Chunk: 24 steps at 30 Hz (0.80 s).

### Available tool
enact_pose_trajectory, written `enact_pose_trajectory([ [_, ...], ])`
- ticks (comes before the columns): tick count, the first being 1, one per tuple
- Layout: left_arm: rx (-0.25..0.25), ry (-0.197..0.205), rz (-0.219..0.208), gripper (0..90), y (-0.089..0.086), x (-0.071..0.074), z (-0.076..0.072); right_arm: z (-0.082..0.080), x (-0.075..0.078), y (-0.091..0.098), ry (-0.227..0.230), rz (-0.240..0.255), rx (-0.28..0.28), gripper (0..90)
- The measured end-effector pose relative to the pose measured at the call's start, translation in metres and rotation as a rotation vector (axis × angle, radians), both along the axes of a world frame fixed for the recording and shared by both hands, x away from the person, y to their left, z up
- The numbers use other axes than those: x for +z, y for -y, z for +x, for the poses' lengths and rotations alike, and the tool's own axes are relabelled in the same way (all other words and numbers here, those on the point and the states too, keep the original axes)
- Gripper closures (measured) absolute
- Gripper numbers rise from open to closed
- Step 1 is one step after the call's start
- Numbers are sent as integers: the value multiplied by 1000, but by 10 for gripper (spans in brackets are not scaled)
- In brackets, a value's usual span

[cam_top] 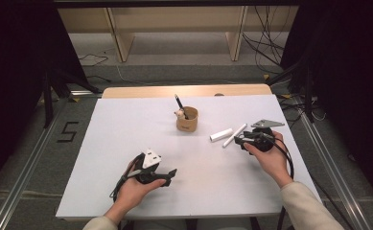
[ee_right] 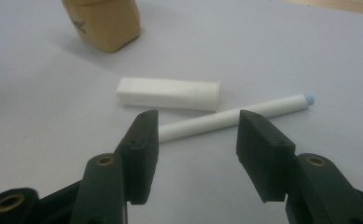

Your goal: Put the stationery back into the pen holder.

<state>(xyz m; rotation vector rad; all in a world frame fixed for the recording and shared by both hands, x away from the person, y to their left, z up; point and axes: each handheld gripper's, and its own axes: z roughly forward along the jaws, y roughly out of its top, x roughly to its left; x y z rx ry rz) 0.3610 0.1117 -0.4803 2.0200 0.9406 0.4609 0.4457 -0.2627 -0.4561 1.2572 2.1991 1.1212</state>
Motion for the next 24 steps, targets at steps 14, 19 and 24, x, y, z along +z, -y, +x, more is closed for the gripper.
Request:
enact_pose_trajectory([
  [14,-108,70,6,352,73,-2,59,-37,-12,7,5,12,53,448],
  [19,-131,72,6,373,96,-6,80,-41,-14,8,7,19,59,442],
  [24,-134,70,9,393,110,-8,97,-42,-16,9,7,24,62,434],
])
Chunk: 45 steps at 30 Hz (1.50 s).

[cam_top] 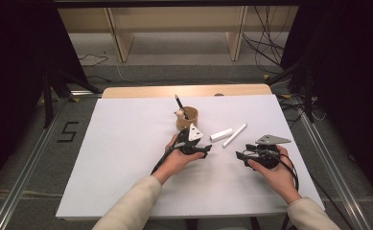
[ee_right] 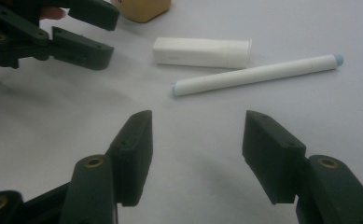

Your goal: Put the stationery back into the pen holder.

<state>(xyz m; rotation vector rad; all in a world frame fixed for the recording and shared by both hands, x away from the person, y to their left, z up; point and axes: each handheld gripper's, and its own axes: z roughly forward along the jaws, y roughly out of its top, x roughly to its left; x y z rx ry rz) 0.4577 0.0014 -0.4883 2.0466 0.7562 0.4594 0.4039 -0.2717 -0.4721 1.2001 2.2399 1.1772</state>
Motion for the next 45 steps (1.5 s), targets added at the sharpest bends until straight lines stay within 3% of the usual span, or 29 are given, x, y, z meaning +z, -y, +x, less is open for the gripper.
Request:
enact_pose_trajectory([
  [8,-13,3,0,408,18,-3,16,1,-2,0,-5,0,1,425],
  [21,-29,1,42,428,36,-7,32,2,-4,0,-10,2,3,425],
  [45,-59,-40,83,488,45,-10,42,3,-4,1,-16,1,6,426],
])
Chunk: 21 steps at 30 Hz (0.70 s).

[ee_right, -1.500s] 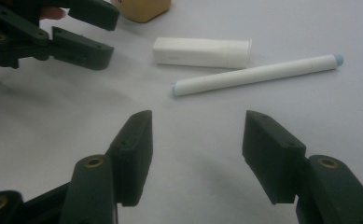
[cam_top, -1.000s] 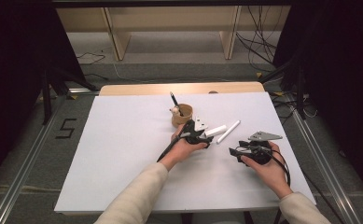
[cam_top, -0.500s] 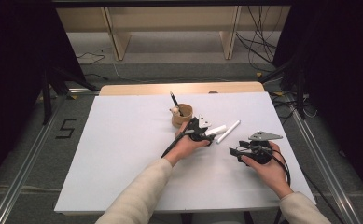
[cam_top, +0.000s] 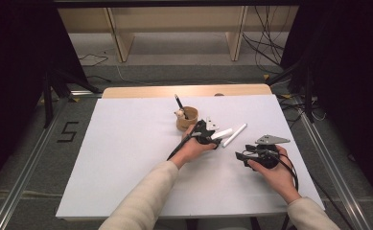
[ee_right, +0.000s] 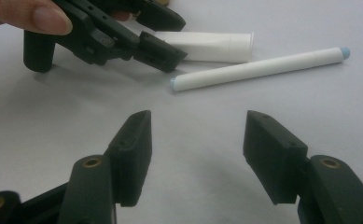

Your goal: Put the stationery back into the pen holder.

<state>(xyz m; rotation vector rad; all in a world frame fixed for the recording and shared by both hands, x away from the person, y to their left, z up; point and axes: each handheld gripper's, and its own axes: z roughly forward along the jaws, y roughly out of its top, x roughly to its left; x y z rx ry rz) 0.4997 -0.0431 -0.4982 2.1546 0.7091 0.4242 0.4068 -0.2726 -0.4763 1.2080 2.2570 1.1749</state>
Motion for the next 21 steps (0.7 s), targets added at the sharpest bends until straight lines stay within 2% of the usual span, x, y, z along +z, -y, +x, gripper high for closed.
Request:
enact_pose_trajectory([
  [7,-8,-21,6,510,1,1,2,0,0,0,-1,1,2,426],
  [21,-24,-61,-19,577,-1,1,4,0,-1,0,-4,1,2,425],
])
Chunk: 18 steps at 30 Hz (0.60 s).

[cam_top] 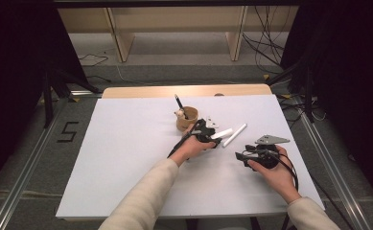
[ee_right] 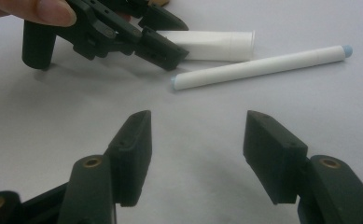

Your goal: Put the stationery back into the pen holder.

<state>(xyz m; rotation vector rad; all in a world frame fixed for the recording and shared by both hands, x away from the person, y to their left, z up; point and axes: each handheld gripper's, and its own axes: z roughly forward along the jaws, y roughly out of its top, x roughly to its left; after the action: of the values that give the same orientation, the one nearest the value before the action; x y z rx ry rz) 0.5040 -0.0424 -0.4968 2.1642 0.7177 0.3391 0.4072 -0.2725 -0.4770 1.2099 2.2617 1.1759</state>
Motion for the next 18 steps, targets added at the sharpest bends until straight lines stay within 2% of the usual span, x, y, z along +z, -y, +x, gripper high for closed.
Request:
enact_pose_trajectory([
  [18,-9,-13,1,674,0,1,-1,0,0,0,0,1,1,425],
])
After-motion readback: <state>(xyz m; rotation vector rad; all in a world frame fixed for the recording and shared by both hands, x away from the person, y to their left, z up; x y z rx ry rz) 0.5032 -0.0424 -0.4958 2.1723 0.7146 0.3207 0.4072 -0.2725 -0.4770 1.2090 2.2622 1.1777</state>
